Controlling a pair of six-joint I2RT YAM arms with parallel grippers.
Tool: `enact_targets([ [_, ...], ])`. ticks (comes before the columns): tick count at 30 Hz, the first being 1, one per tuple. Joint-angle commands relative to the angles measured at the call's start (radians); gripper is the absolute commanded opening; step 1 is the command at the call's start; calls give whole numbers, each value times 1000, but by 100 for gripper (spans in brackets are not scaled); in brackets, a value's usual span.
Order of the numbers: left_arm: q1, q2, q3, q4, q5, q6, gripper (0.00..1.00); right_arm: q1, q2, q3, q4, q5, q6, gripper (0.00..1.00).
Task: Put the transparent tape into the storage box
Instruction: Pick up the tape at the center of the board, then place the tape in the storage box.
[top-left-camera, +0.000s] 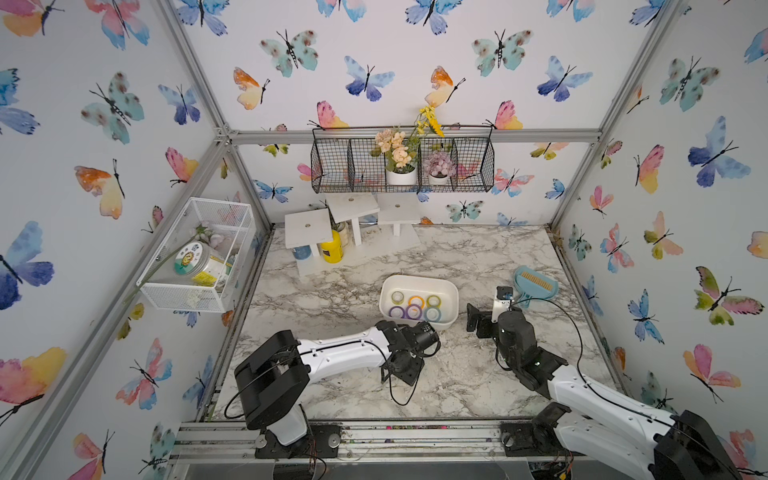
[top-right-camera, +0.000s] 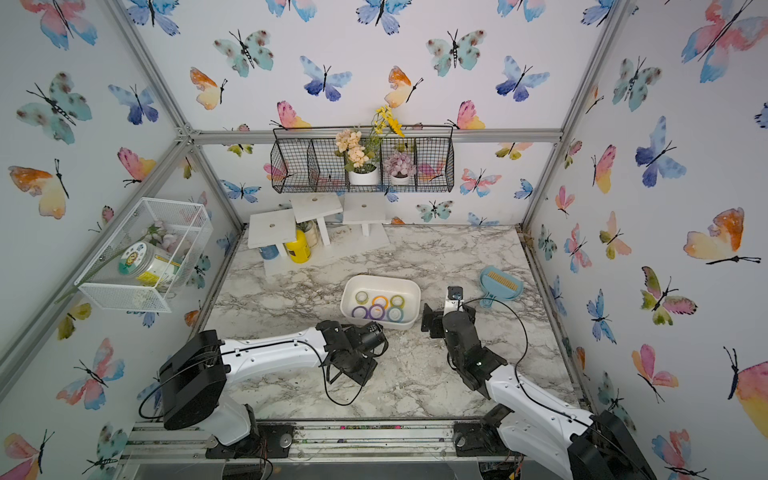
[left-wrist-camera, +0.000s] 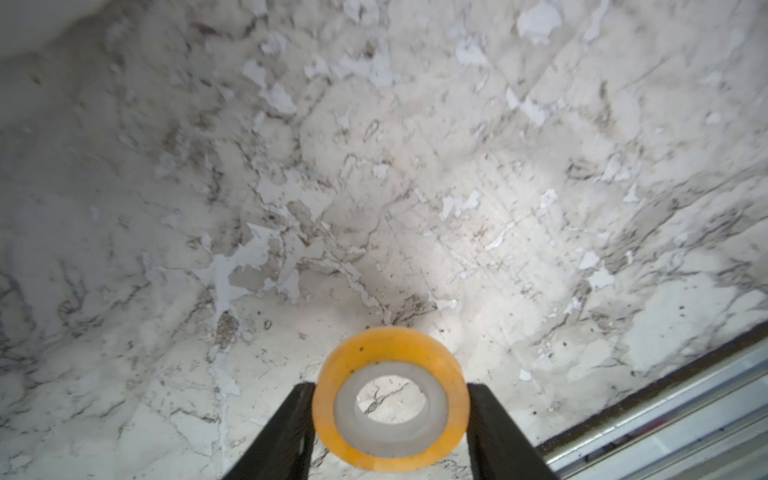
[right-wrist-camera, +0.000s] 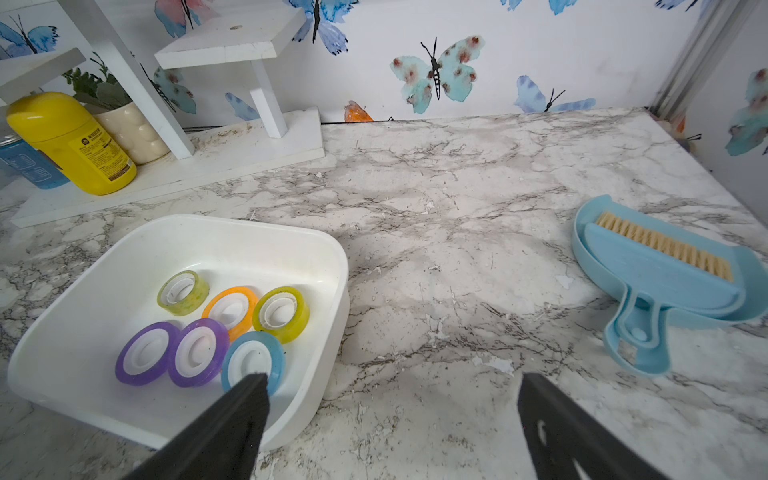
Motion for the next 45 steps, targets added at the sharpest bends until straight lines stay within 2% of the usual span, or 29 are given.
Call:
enact_targets([
  [1, 33, -28, 78, -82, -51, 54, 54, -2, -20, 22, -5, 36, -5, 99],
  [11, 142, 15, 304, -126, -91, 143, 54, -2, -40, 14, -6, 49, -3, 99],
  [23, 282, 222, 520, -65, -112, 216, 54, -3, -50, 14, -11, 55, -3, 99],
  [29, 336, 321, 555, -8, -108, 247, 54, -3, -52, 16, -15, 55, -5, 99],
  [45, 373, 464, 582, 66, -77, 251, 54, -3, -50, 17, -16, 55, -5, 99],
])
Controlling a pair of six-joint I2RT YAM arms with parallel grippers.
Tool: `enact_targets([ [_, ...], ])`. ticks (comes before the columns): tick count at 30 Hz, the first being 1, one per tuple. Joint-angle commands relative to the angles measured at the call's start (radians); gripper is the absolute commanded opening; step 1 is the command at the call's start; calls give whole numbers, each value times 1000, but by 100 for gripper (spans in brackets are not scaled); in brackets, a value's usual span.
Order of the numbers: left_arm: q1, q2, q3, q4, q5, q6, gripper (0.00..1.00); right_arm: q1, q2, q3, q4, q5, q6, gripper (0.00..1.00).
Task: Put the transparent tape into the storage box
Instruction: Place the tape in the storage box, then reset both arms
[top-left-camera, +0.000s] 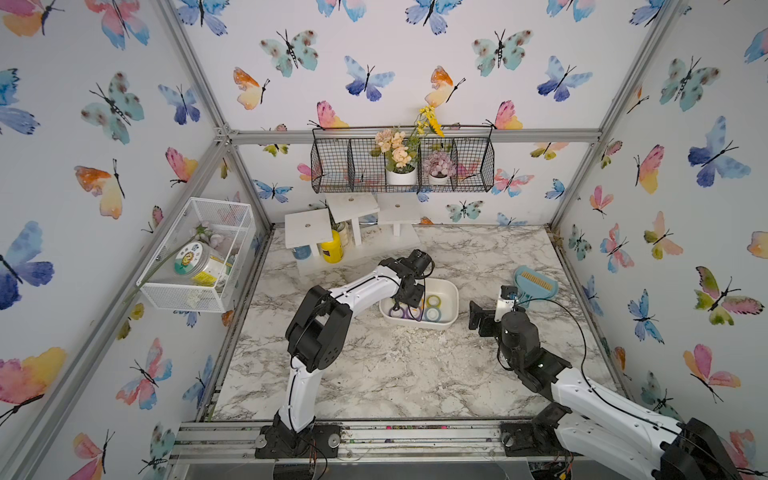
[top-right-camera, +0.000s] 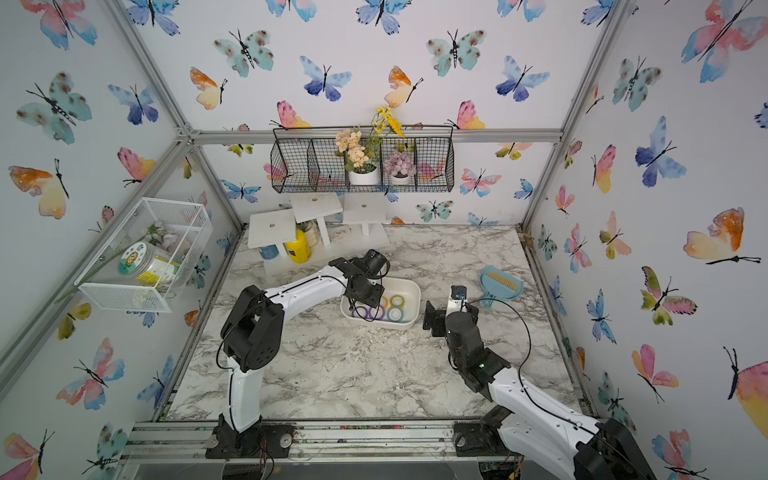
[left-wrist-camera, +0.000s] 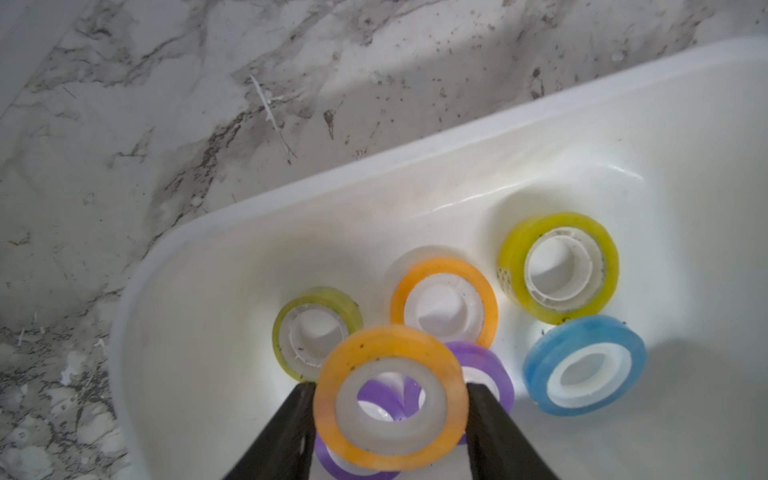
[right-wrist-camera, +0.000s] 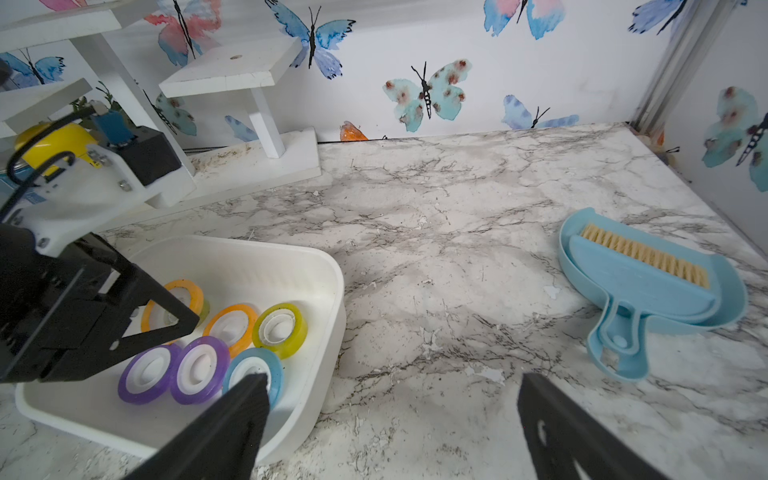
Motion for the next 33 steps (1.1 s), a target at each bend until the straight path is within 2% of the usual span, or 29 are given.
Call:
enact_targets([
  [1, 10, 26, 13, 14, 11, 5, 55, -3, -12, 17, -12, 29, -5, 99],
  [7, 10, 21, 9, 19, 22, 1, 59, -3, -14, 16, -11, 29, -5, 99],
  [12, 10, 3, 14, 16, 37, -1, 69, -3, -13, 17, -11, 29, -7, 99],
  [17, 10, -53, 3, 32, 58, -11, 78, -3, -14, 16, -11, 31, -7, 99],
  [21, 11, -155, -42, 72, 71, -22, 85, -3, -22, 14, -13, 34, -7, 99],
  [24, 11, -244, -105, 125, 72, -36, 92, -3, -28, 12, -13, 37, -16, 99],
  [25, 10, -283, -139, 150, 70, -43, 99, -2, -31, 10, -11, 39, -20, 99],
  [33, 18, -664, -547, 460, 26, -81, 99, -3, -76, -29, 48, 27, -80, 99],
])
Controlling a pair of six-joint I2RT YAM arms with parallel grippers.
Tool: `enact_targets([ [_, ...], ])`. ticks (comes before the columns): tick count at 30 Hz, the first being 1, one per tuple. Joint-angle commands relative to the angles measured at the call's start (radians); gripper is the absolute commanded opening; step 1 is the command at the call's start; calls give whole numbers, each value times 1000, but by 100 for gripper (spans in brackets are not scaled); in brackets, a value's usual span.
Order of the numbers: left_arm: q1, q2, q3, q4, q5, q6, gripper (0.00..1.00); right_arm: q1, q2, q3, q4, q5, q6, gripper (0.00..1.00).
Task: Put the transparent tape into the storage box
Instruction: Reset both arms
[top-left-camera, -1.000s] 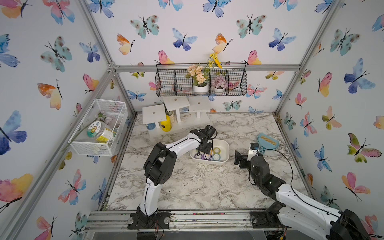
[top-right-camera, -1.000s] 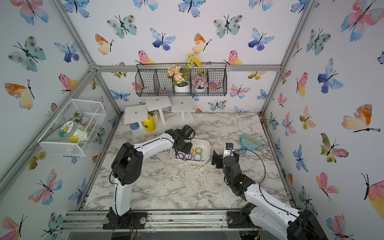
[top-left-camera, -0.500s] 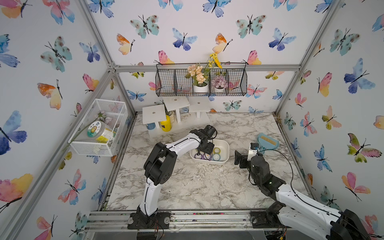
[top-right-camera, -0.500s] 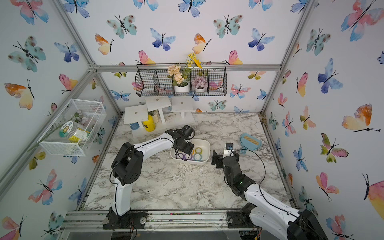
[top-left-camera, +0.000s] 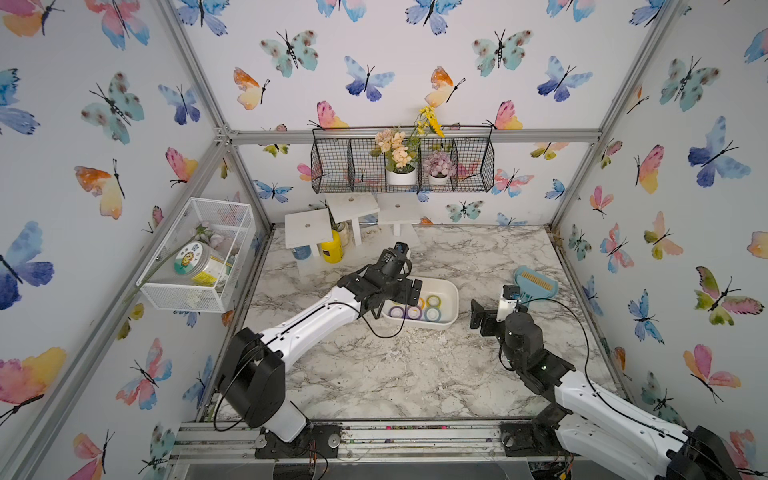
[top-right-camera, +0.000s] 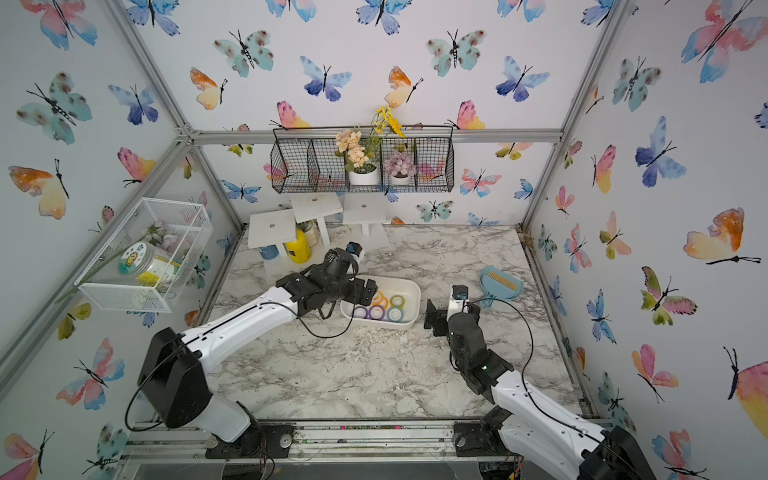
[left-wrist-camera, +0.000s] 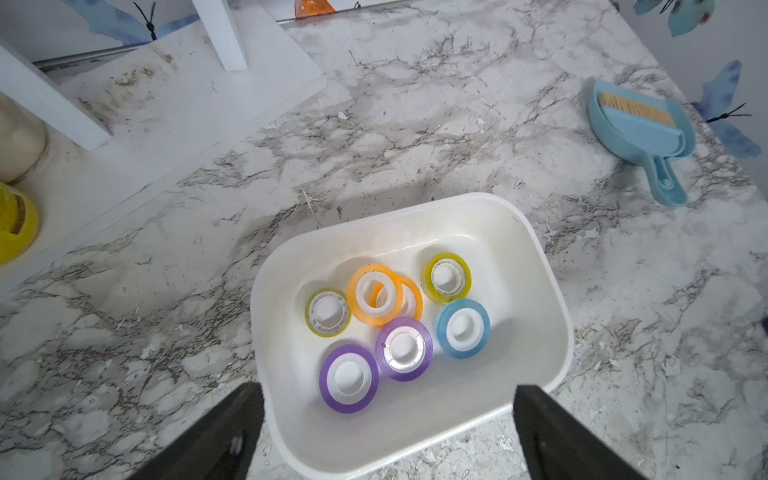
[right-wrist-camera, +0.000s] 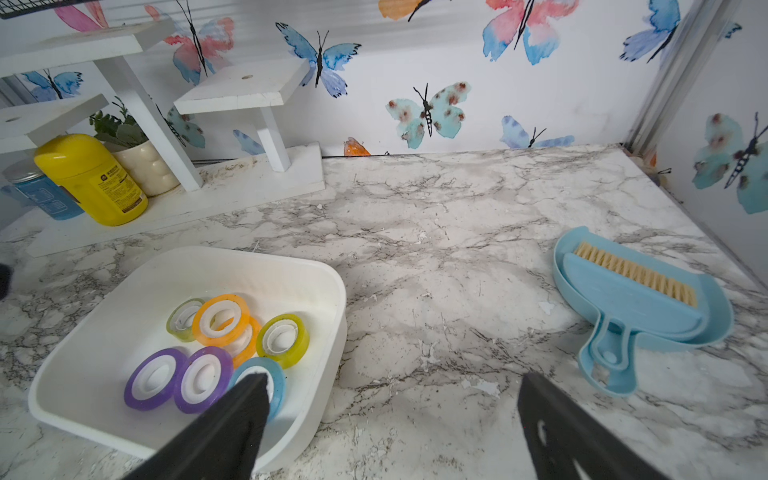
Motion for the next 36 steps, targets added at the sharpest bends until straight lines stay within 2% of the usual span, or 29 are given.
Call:
enact_targets([
  [1, 22, -160, -172, 183, -40, -28, 99, -2, -33, -38, 65, 16, -50, 99],
  [7, 142, -479, -507, 410, -59, -50, 99, -2, -75, -46, 82, 31, -41, 99],
  [10, 227, -602, -634, 493, -13, -27, 99, -2, -70, -10, 28, 32, -48, 99],
  [14, 341, -689, -729, 538, 39, 17, 99, -2, -45, 10, 19, 32, -75, 99],
  [16, 387, -714, -766, 556, 42, 53, 99, -2, -33, 10, 33, 73, -75, 99],
  [21, 462, -765, -869, 672, 23, 125, 99, -2, -12, -35, 141, 248, -58, 99],
  [25, 478, -798, -982, 870, -25, 183, 99, -3, 31, -83, 309, 250, -203, 99],
  [28, 495, -770, -1027, 966, -87, 237, 99, -3, 57, -90, 370, 262, -275, 99],
  [32, 607, -691, -1060, 1053, -19, 236, 99, -5, 51, -124, 442, 232, -309, 99],
  [36, 737, -544, -1107, 1234, 104, 183, 99, -26, 53, -155, 501, 205, -316, 99],
])
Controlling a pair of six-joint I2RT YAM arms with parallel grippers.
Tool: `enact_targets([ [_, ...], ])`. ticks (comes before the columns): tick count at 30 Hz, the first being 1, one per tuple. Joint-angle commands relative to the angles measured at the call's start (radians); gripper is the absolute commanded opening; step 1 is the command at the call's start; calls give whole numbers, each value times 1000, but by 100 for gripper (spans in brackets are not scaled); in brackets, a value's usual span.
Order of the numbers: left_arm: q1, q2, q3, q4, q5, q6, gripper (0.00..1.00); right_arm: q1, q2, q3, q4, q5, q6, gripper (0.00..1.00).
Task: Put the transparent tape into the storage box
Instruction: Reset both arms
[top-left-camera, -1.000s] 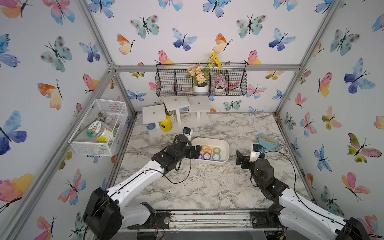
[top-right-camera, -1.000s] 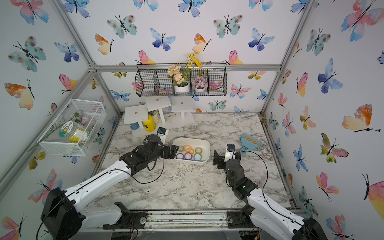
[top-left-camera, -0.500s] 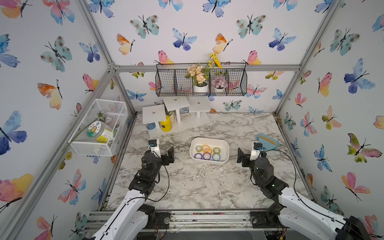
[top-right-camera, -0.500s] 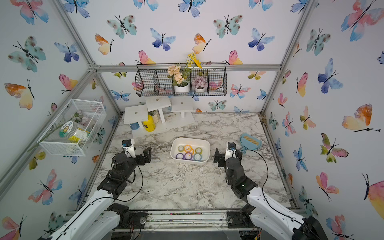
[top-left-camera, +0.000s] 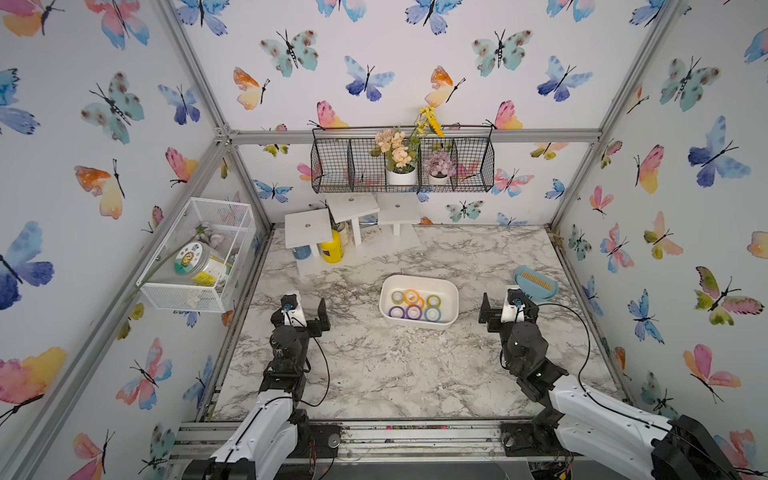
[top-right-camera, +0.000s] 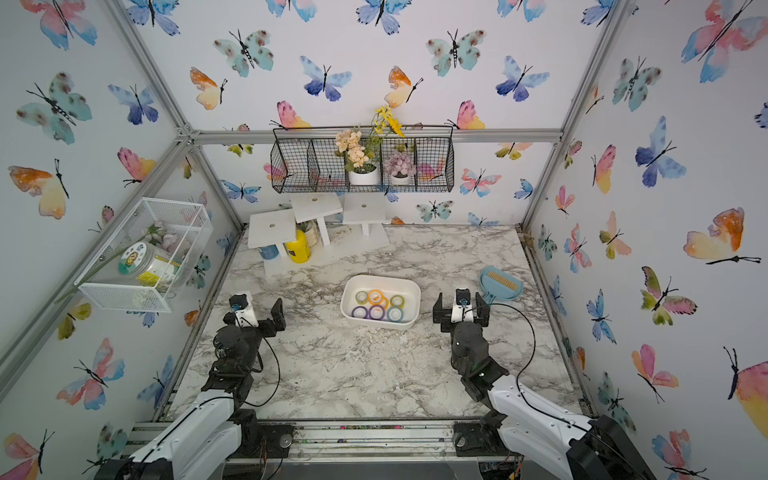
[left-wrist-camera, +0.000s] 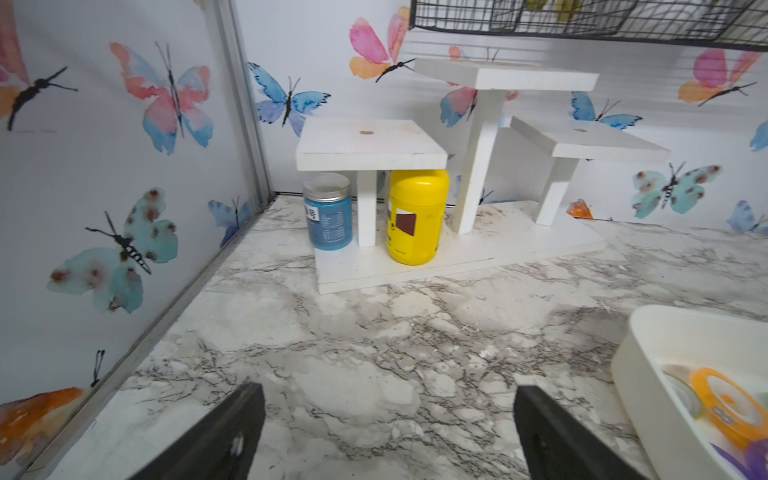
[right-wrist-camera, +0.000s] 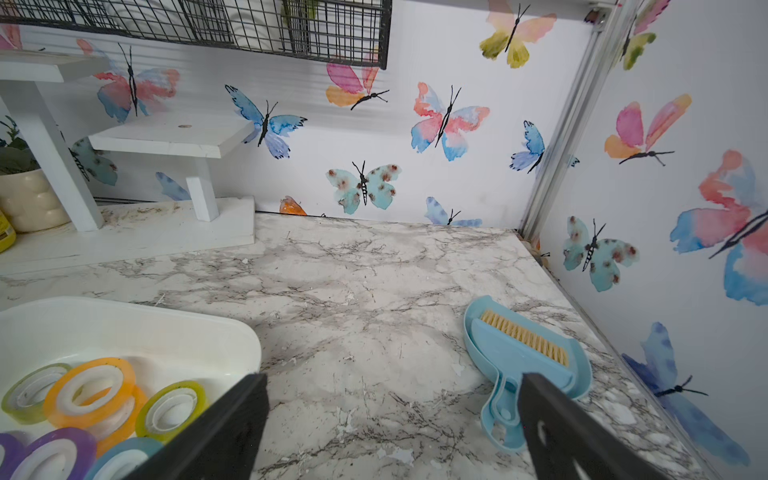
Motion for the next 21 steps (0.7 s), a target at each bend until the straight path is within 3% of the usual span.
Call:
enact_targets([
  [1, 85, 125, -32, 231, 136, -36, 99, -27, 4, -32, 112, -9, -33, 99],
  [4, 96, 276, -26, 380, 199, -37, 99, -69, 14, -43, 137, -55, 1, 99],
  [6, 97, 312, 10, 339, 222, 3, 99, -97, 19, -50, 151, -76, 27, 99],
  [11, 97, 562, 32, 554, 261, 18, 99, -154, 42, -77, 221, -73, 39, 99],
  [13, 75, 565, 54, 511, 223, 40, 99, -176, 48, -75, 220, -81, 41, 99],
  [15, 51, 526, 99, 354, 179, 49, 99, -207, 68, -69, 223, -93, 43, 99],
  [17, 46, 549, 82, 428, 168, 48, 99, -245, 102, -59, 229, -100, 44, 99],
  [19, 46, 527, 99, 356, 163, 51, 99, -291, 155, -41, 222, -124, 44, 99],
  [21, 46, 536, 90, 391, 166, 49, 99, -329, 214, -26, 222, -157, 41, 99],
])
